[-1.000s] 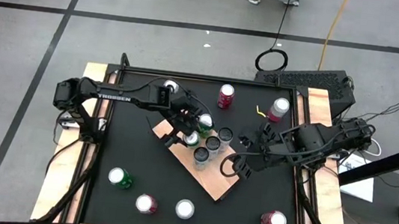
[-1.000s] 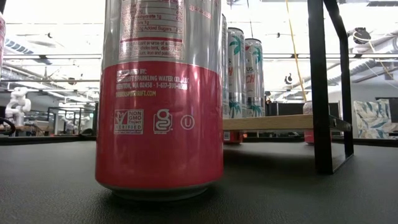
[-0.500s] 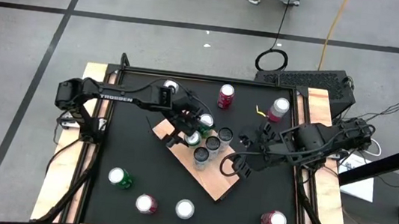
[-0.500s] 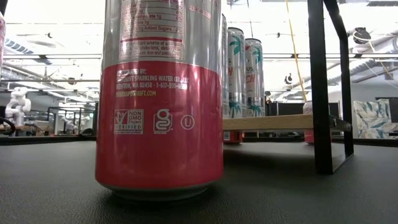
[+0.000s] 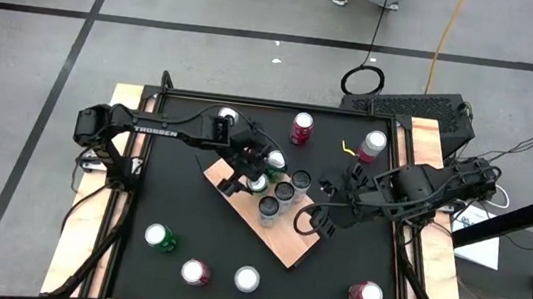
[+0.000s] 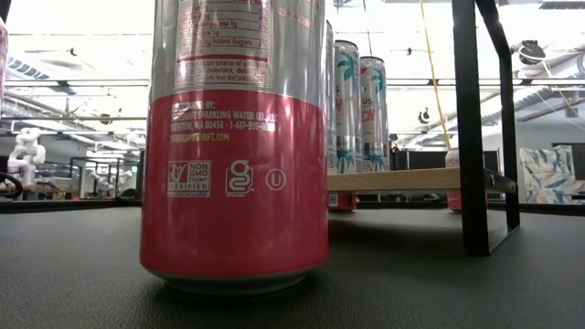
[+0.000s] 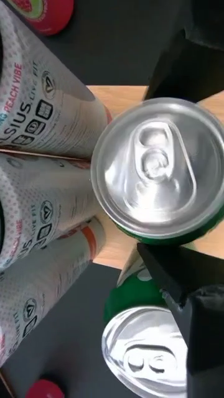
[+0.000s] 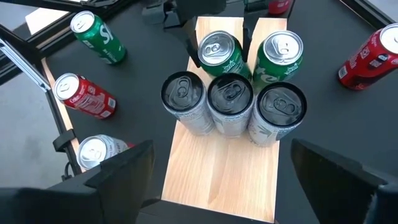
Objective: Place canned beverage on shelf
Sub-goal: Put the top green soda can aligned with the other top green soda can
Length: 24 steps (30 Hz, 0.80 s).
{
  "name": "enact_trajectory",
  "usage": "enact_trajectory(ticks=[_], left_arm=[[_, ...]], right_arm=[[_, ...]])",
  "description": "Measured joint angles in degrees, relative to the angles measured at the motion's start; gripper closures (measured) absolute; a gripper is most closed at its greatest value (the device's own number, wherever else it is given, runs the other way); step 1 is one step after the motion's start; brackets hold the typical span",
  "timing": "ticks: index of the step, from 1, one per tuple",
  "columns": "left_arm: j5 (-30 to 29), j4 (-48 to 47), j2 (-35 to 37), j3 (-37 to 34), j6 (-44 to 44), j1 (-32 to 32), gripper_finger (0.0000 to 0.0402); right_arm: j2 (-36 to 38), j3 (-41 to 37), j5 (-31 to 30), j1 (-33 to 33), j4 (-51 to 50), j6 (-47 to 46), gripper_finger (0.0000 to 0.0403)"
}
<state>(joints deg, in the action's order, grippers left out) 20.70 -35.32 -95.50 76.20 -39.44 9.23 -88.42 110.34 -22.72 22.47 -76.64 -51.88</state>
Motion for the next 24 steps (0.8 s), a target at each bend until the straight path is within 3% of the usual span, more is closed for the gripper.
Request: enact_trajectory(ticks=[4, 11, 18, 24], left_arm=[[-0.17, 0.3, 0.17, 0.02, 0.06, 0.0, 0.0044], [-2.18, -0.37, 0.46, 0.53, 1.85, -0.04, 0.0039], [-4.42, -6.71, 4.82, 5.52, 10.34, 0.0, 0.0038], [-6.91, -14.24, 10.6, 5.2, 22.44, 0.64, 0.0041]], right_arm=[[0.0, 0.0, -0.01, -0.03, -0.02, 0.0, 0.0051], [0.0, 0.0, -0.35, -0.03, 0.0, -0.02, 0.0051], [0.0, 0.0, -1.3, -0.03, -0.13, -0.79, 0.0051], [-0.02, 0.0, -1.38, -0.03, -0.58, -1.01, 0.0051]])
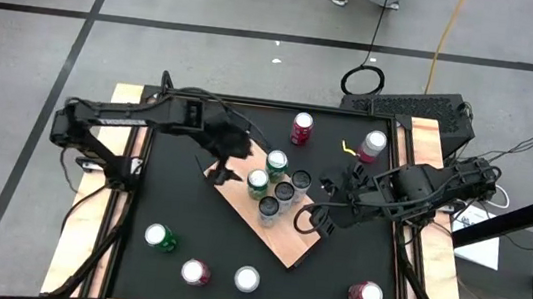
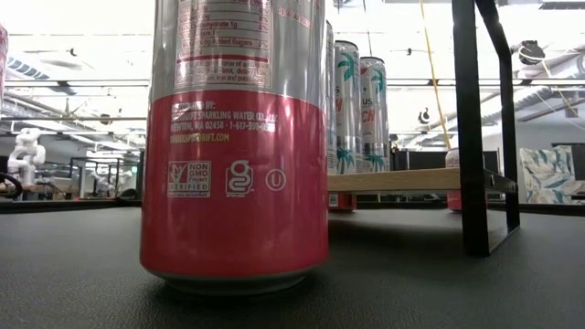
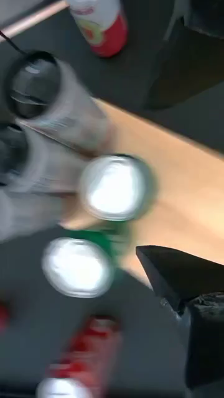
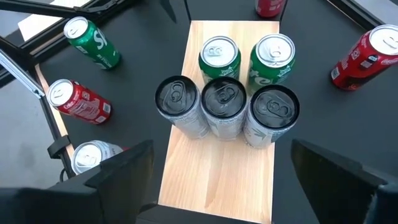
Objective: Place canned beverage on shelf
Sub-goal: Put the top green soda can aligned with the other top green soda can
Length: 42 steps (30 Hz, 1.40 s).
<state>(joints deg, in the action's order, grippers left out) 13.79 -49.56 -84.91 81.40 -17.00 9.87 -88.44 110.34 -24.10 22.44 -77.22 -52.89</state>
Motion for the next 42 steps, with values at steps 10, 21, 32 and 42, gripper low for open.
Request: enact_trajectory(ticks=[10, 21, 32, 42], left_arm=[[2.81, 7.15, 4.44, -15.65, 6.02, 2.01, 0.0093], [0.09, 18.45, 4.48, -21.93, 16.39, -2.14, 0.0109], [-13.31, 22.66, 4.37, -22.77, 31.55, -10.03, 0.011], [-18.74, 23.61, 2.02, -22.91, 36.14, -14.1, 0.011]], right_arm=[[0.0, 0.0, 0.18, -0.63, -0.19, 2.19, 0.0053], [0.0, 0.0, 0.32, -0.78, 0.65, 2.55, 0.0112], [0.0, 0.0, 0.27, -3.75, 0.65, 4.84, 0.0138], [0.0, 0.0, 0.32, -4.51, 0.67, 5.54, 0.0138]])
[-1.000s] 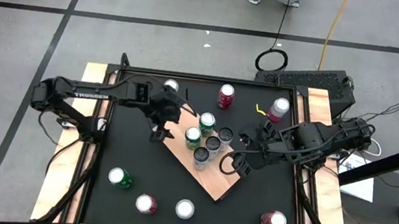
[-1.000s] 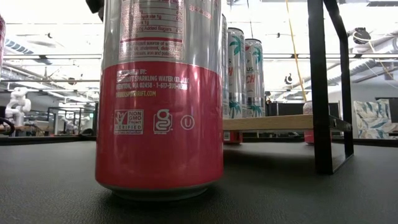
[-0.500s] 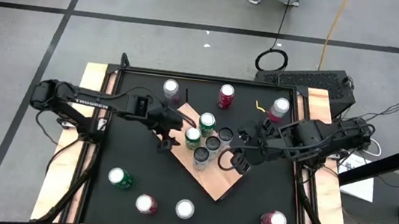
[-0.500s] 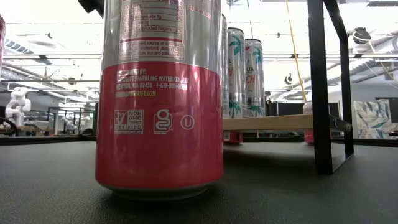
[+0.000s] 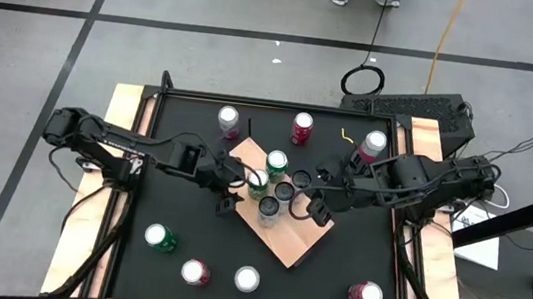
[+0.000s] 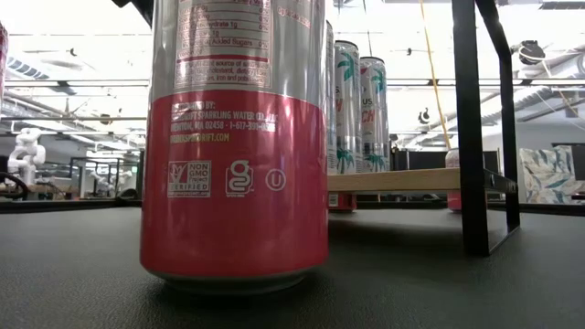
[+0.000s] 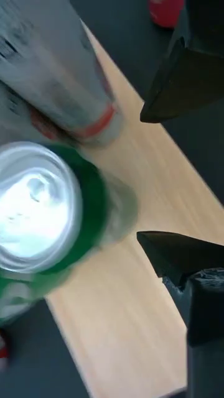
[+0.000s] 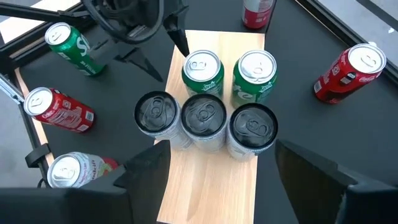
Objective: Place canned beverage on shelf
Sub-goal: Put the top green soda can aligned with the other top green soda can
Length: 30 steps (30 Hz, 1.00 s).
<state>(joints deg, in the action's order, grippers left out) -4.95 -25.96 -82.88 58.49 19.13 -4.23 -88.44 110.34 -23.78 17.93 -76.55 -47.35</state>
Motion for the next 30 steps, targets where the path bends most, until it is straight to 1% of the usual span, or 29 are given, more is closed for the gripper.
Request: enact_trajectory(ticks=[2, 8, 15, 20, 30], left_arm=[[-0.09, 1.73, -0.51, 0.16, 0.08, -0.09, 0.011], [-2.01, 1.58, -1.3, 0.06, 1.49, 0.07, 0.011], [-2.78, 4.69, -2.25, 0.1, 1.8, 0.07, 0.011], [-3.0, 4.47, -3.74, 0.1, 3.14, 0.0, 0.011], [-3.62, 4.15, -3.85, 0.1, 7.05, -1.12, 0.011]], right_arm=[[0.0, 0.0, 0.01, -0.01, 0.0, -0.03, 0.0138], [0.02, 0.0, 0.01, 0.01, 0.02, -0.13, 0.0138], [0.02, 0.0, -0.03, 0.01, 0.0, 0.05, 0.0138], [0.02, 0.0, -0.02, 0.02, 0.0, 0.22, 0.0138], [0.02, 0.0, -0.01, 0.16, 0.0, 0.33, 0.0138]])
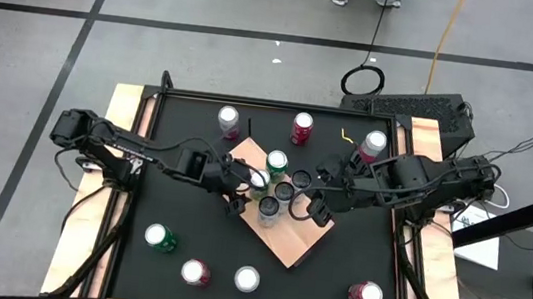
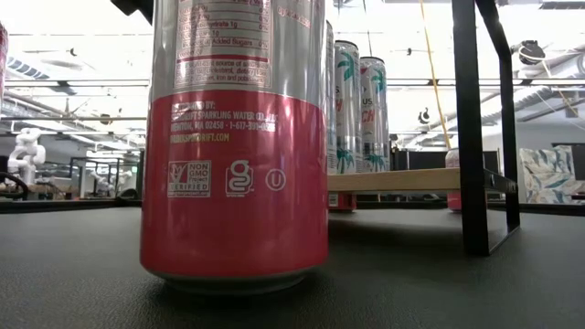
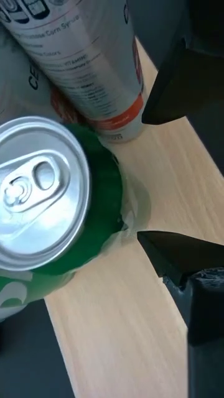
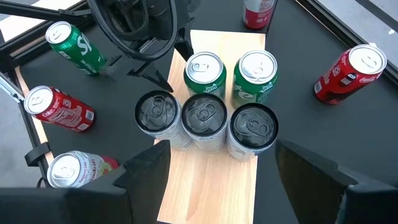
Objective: Place canned beverage on shelf
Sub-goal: Put the top green soda can aligned with the other top green soda can
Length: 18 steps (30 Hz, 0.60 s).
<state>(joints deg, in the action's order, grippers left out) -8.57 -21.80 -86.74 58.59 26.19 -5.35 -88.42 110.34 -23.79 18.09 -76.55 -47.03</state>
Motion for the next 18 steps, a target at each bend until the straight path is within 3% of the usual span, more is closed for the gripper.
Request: enact_trajectory(ticks=[8, 18], left_arm=[[-5.07, 0.48, -0.33, 0.0, 0.29, -0.04, 0.011], [-5.97, 1.53, -0.33, 0.0, -1.08, -0.04, 0.011]], right_arm=[[0.0, 0.0, 0.02, 0.0, 0.0, 0.33, 0.0138], [0.0, 0.0, 0.02, 0.0, 0.0, 0.2, 0.0138]])
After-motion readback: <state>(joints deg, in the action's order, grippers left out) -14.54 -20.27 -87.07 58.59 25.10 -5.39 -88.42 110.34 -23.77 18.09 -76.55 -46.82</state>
